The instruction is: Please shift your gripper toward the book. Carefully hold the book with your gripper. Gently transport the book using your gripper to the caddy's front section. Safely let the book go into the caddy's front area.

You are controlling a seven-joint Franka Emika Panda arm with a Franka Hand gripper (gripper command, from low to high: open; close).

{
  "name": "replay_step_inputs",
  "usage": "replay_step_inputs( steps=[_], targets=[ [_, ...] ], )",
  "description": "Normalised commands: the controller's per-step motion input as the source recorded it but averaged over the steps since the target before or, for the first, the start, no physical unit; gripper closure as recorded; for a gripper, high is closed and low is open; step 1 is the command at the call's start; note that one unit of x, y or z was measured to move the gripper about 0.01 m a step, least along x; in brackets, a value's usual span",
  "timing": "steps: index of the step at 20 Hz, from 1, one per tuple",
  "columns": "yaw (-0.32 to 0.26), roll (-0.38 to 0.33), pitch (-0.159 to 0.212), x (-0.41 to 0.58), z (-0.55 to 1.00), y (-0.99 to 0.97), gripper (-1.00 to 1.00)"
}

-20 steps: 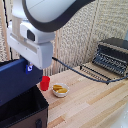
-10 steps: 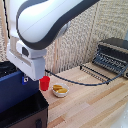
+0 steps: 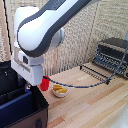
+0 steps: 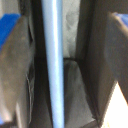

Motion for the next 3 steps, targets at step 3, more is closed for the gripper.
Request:
replay_step_inputs(
  steps=[3],
  targets=[
    [-0.030,0.045,0.073,0.145,0.34,-0.16,-1.00]
  ],
)
